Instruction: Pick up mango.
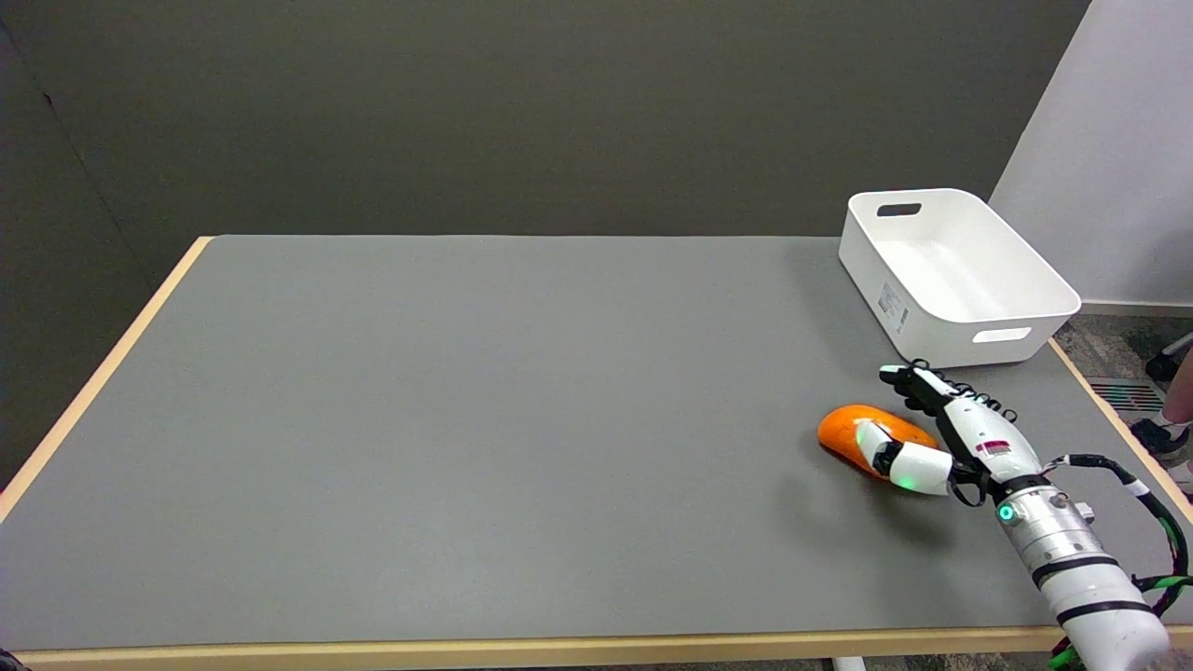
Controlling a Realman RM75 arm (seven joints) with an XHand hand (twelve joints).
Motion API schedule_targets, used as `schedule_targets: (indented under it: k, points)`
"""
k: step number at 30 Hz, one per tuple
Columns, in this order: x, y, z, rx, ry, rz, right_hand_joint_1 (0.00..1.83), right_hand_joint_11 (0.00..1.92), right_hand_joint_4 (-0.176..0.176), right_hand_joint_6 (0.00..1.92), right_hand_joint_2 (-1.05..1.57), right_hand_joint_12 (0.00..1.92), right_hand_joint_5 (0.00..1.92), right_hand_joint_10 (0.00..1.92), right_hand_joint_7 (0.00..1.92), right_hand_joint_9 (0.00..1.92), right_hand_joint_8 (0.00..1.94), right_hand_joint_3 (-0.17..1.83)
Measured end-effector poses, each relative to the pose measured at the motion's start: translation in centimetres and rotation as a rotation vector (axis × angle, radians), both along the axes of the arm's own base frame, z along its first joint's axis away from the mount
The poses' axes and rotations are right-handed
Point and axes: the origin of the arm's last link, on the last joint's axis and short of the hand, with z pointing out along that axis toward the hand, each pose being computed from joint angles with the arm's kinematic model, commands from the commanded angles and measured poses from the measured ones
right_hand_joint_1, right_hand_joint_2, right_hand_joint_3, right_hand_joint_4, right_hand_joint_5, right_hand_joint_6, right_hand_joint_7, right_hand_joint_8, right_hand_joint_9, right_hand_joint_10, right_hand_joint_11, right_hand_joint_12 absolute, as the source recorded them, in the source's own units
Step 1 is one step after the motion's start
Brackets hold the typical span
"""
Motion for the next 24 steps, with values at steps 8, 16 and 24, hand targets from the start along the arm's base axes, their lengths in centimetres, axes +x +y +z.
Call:
schedule_targets:
  k: [8,16,24]
  points:
    - [0.0,0.5,-0.7,0.014,-0.007,0.013,0.36,0.12,0.055,0.49,0.59,1.15,0.22,0.73,0.31,0.28,0.41,0.97]
    - [-1.2,0.6,-1.3,0.033,-0.035,0.003,0.37,0.12,0.055,0.49,0.59,1.15,0.22,0.73,0.31,0.28,0.41,0.97]
    - [-2.2,0.2,-1.5,0.052,-0.056,-0.004,0.75,0.24,0.037,0.60,0.69,1.38,0.25,0.92,0.42,0.41,0.60,0.97]
